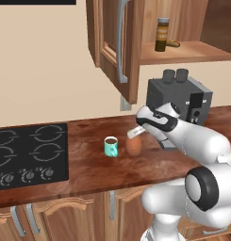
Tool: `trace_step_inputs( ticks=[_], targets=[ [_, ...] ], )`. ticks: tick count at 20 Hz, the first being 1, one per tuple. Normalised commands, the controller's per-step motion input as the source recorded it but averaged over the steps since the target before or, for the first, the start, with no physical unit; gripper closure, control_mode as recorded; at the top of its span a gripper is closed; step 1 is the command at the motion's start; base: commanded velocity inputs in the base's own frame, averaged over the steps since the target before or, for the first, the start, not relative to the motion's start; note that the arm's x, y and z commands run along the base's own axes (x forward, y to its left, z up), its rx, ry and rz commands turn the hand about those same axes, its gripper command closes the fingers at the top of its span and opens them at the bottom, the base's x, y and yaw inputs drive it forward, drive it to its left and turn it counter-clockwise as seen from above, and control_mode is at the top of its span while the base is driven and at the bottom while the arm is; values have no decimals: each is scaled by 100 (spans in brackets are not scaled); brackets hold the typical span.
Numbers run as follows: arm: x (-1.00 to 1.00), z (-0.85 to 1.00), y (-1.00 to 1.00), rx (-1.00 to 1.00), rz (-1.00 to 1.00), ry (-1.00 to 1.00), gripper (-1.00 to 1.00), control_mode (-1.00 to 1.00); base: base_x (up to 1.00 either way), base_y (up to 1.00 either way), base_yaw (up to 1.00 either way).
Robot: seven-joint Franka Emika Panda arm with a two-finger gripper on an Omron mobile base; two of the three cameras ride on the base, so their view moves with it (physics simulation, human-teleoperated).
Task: Pick the cinnamon and honey bottle from the cabinet and place them next to the mug.
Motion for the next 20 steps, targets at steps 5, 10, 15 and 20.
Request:
trace_step_inputs(
  ticks=[5, 10, 15, 20],
  targets=[
    [1, -33, 0, 5, 0, -5, 100, -100, 0, 0, 0],
    [0, -29, 0, 8, 0, -9, 100, -100, 0, 0, 0],
    [17, -2, 0, 1, 0, -3, 100, -100, 0, 0, 0],
    [33, 0, 0, 0, 0, 0, 100, -100, 0, 0, 0]
  ],
)
